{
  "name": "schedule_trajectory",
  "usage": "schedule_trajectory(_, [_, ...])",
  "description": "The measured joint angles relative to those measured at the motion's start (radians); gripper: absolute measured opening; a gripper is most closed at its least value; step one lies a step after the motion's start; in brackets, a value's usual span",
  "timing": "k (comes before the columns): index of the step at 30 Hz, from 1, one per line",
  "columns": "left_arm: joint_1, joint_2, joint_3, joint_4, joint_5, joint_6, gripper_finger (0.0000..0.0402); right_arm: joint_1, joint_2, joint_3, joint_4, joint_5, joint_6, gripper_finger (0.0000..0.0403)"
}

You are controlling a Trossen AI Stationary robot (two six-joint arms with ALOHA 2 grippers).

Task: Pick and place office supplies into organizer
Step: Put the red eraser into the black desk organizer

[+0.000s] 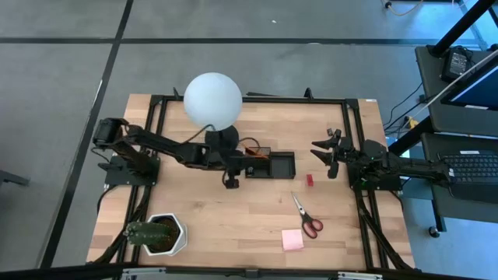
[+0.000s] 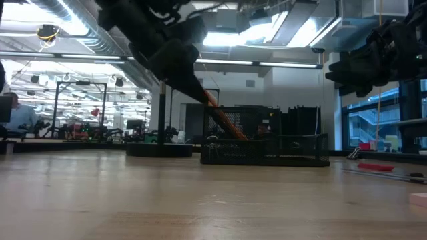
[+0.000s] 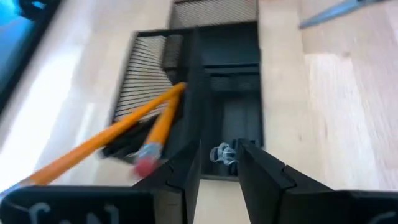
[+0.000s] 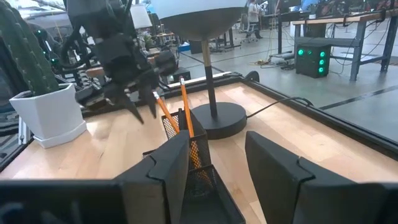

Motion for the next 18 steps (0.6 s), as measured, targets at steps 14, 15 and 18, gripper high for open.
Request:
schedule_trajectory(14, [-0.017,-0.387,-0.588,0.741,0.043,-0.057,0.0098,0.001,0.000,0.000,-0.002,-0.009,0.174,0.0162])
schedule_trajectory(15, [-0.024,-0.399,-0.618,0.793,0.050,-0.041,0.0098,0.001,0.002,0.000,-0.003,-0.008,0.188,0.0162])
schedule_trajectory(18, [-0.038,-0.429,-0.694,0.917,0.055,0.001,0.0098,0.001,0.022,0.016,-0.042,-0.008,0.232,0.0162])
